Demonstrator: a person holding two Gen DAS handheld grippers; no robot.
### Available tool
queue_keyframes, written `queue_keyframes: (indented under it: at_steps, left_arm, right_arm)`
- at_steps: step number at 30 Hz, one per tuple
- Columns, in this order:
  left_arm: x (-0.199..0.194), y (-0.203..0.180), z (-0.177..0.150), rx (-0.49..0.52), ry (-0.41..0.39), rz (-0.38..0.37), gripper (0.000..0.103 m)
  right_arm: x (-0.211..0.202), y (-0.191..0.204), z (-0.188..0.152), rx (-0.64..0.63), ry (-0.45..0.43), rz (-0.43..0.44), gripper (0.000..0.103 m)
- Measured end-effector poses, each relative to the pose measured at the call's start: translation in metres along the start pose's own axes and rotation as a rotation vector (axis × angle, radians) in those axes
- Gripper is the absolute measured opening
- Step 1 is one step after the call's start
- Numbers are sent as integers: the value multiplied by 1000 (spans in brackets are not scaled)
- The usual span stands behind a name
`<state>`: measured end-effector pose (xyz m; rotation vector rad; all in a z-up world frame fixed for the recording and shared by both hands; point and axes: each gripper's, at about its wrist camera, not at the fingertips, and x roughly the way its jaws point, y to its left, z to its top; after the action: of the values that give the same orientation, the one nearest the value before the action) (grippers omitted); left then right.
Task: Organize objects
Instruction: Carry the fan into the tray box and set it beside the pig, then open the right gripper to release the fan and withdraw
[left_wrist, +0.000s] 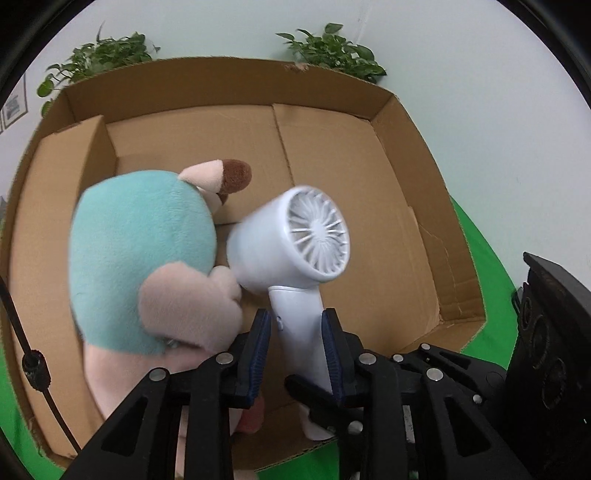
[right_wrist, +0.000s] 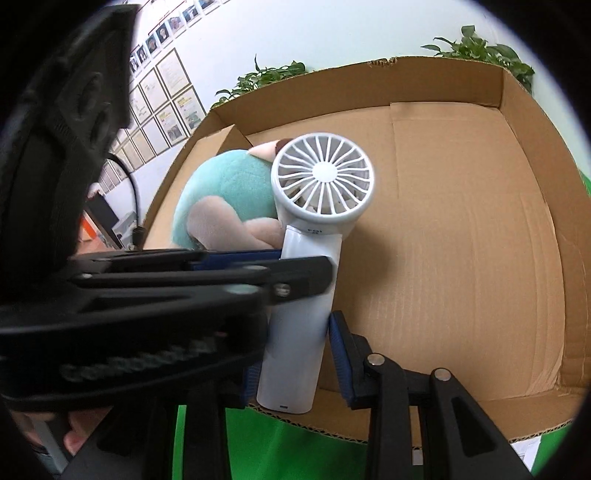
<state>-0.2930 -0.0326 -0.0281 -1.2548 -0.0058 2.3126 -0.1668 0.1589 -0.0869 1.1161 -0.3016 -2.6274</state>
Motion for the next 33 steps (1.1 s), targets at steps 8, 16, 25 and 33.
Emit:
queue_keyframes:
  at_steps: [8,16,25,33]
  left_arm:
    - [-21,11,-10,-4,-45,-18,27]
    - [-46,10,-24,13,-129,3,28]
    - [-123,-4,-56,35,-414,75,72]
    - [-170,-46,-98,-1,-556,172,103]
  right_arm:
    - [12,4,9,-13,33,-55,33]
    - [16,8,9,-26,58,32,67]
    - [-60,29,-17,-168,-107,-194,94]
    - [-123,21,-50,-71,-188,-285,103]
